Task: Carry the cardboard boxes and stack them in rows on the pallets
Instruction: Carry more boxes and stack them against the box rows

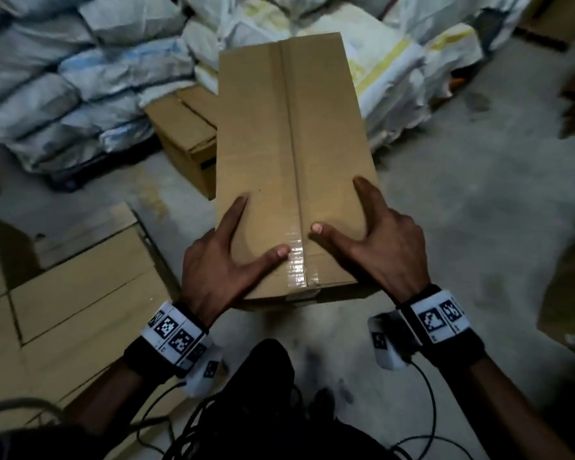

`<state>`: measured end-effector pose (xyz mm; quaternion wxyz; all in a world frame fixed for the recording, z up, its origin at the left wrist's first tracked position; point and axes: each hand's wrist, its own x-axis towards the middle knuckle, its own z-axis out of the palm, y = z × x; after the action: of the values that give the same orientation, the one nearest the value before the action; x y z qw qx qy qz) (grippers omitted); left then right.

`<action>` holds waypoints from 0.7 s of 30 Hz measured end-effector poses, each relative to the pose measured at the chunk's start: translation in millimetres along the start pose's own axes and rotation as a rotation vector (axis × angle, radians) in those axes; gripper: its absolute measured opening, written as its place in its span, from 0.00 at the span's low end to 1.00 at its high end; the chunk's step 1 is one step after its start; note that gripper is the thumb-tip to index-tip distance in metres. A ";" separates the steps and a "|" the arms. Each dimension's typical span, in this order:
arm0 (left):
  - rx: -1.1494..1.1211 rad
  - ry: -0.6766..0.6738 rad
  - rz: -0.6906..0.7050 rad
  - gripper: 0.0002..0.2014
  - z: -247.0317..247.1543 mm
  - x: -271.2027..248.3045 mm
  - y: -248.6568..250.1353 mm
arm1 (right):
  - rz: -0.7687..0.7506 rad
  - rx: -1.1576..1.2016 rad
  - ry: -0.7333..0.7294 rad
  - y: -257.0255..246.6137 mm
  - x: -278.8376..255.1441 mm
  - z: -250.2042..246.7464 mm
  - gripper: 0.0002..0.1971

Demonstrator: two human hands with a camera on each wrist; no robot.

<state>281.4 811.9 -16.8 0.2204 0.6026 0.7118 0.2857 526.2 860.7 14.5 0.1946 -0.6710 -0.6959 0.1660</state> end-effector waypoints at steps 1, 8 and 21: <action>-0.003 0.024 -0.036 0.53 2.2 20.5 -3.0 | -0.033 0.003 -0.026 -3.2 29.4 4.9 0.56; 0.010 0.161 -0.188 0.52 9.8 171.3 -46.4 | -0.205 0.022 -0.126 -42.4 219.2 66.5 0.56; 0.025 0.323 -0.445 0.54 -77.2 395.4 -145.6 | -0.478 0.034 -0.396 -223.9 494.4 181.4 0.54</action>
<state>54.2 1173.9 -45.5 0.1542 0.3807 0.8560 0.3138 230.2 1349.9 -9.2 0.1000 -0.4398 -0.8554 0.2546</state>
